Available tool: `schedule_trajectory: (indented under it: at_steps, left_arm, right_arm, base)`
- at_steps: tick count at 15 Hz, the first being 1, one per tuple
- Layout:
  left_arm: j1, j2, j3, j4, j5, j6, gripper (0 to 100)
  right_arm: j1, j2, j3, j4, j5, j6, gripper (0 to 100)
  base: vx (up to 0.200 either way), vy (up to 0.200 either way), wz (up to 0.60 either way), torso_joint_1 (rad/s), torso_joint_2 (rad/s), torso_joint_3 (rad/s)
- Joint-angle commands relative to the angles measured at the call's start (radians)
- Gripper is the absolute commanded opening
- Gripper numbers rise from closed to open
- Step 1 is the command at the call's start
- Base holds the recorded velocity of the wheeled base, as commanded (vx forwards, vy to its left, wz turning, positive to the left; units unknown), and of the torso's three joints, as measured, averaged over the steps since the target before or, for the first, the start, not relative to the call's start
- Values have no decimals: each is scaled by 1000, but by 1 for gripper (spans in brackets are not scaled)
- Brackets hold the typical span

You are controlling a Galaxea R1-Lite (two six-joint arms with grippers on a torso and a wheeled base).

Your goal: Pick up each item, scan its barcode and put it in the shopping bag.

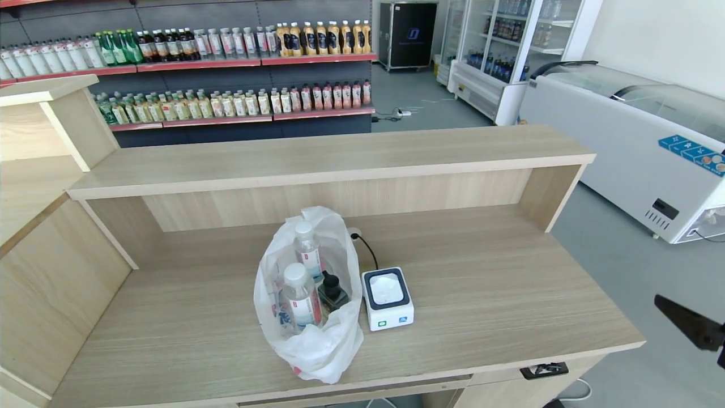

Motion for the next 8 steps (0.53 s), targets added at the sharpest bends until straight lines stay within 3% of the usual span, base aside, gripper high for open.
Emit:
schedule_trajectory:
  at_steps: [1, 2, 3, 5, 8]
  left_arm:
    - [0, 1, 0, 0, 0, 0, 100]
    - [0, 1, 0, 0, 0, 0, 100]
    - [0, 1, 0, 0, 0, 0, 100]
    - [0, 1, 0, 0, 0, 0, 100]
    - [0, 1, 0, 0, 0, 0, 100]
  right_arm:
    - [92, -383, 184, 214, -1, 121, 100]
    - [121, -547, 184, 398, -27, 118, 100]
    - [138, -669, 184, 488, -91, 134, 100]
    - [186, -894, 184, 521, -62, 167, 100]
    - [212, -951, 184, 511, -71, 167, 100]
  base:
    - [0, 0, 0, 0, 0, 0]
    - [0, 0, 0, 0, 0, 0]
    - [0, 0, 0, 0, 0, 0]
    - [0, 0, 0, 0, 0, 0]
    - [0, 0, 0, 0, 0, 0]
